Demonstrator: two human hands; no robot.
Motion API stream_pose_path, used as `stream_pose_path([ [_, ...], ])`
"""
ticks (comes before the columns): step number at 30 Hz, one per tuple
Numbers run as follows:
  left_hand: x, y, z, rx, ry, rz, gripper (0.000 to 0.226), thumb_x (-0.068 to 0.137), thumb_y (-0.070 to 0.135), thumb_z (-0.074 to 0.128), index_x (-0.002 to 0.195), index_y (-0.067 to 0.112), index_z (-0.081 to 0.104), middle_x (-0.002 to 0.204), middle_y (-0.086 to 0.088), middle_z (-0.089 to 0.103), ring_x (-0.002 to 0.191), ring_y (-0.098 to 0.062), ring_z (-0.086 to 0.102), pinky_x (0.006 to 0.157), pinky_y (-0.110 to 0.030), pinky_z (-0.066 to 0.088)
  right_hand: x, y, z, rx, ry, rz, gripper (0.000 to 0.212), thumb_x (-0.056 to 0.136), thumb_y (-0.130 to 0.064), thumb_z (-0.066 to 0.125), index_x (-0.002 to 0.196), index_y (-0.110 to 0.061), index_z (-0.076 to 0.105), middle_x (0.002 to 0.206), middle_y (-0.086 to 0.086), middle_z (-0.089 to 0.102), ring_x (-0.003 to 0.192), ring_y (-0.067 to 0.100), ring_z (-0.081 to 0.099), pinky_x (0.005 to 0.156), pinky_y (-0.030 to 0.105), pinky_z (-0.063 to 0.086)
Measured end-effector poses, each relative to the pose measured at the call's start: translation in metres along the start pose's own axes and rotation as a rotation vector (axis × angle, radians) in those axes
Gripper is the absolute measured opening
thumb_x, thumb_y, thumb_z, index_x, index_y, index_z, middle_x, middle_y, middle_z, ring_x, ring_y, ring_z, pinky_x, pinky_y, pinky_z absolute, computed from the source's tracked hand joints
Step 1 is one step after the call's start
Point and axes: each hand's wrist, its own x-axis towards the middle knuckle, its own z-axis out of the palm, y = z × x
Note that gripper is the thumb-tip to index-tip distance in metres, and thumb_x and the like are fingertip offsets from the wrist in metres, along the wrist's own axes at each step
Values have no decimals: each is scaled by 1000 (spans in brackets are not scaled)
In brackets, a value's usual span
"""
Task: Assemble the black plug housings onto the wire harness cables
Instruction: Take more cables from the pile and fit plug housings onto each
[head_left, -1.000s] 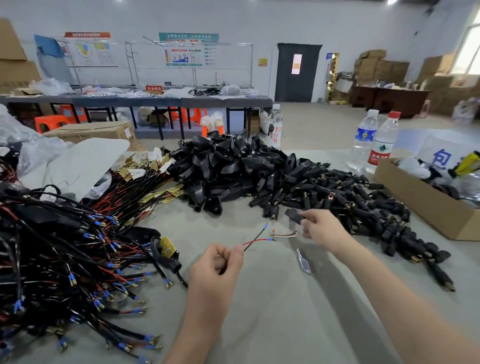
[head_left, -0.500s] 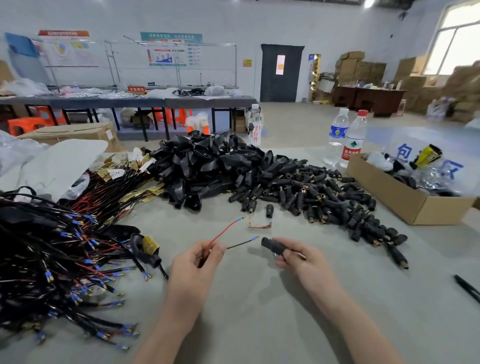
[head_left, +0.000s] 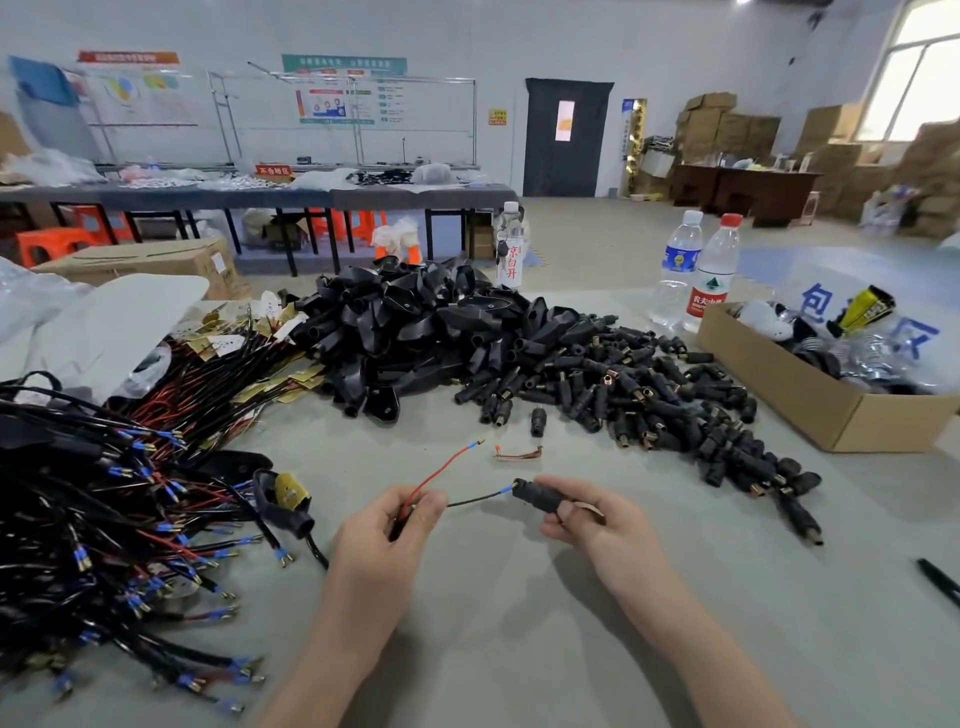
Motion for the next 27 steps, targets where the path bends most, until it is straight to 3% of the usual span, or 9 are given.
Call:
stream_pose_path([
  [6,-2,2,-2,10,-17,1,16,85,48,64,85,33,71,69,5,54,65,-7,44,60,-27,36,-4,2,5,-84,-62,-135,45,98,10,45,101,-26,73,105,15,57,77,7,67,80,14,48],
  [11,-5,3,3,28,-48,5,11,92,31,67,82,29,70,63,6,45,58,-8,35,52,-24,28,-7,2,16,0,-102,-110,47,96,7,54,93,-32,79,96,-2,66,81,11,72,81,17,51],
  [14,-6,3,3,33,-52,23,11,92,28,67,82,27,71,62,4,43,56,-8,33,49,-24,25,-8,2,22,97,-122,-43,42,94,7,57,95,-29,79,94,-2,69,84,15,74,85,21,55],
  [18,-6,3,3,8,-37,44,8,91,32,66,85,32,71,62,5,53,55,-8,39,50,-21,29,-9,2,23,193,-119,0,31,94,7,58,105,-17,75,91,0,74,89,20,74,84,20,55],
  [22,-5,7,4,-30,-61,57,15,89,46,67,87,32,72,59,13,51,54,-6,38,50,-15,30,-10,-2,21,251,-102,1,29,94,8,57,104,-13,74,86,1,77,85,18,74,77,17,55],
  [25,-3,9,-2,-118,-102,10,14,90,41,67,87,30,74,74,9,69,68,-7,59,64,-11,44,-8,-3,18,273,-83,14,27,94,8,56,103,-10,73,86,3,78,81,17,74,74,17,55],
  [27,-3,10,-4,-238,-127,-57,14,89,37,67,95,28,75,84,2,72,84,-11,66,80,-18,50,-7,-3,17,288,-69,15,26,94,9,55,102,-8,73,83,2,77,78,15,74,73,17,56],
])
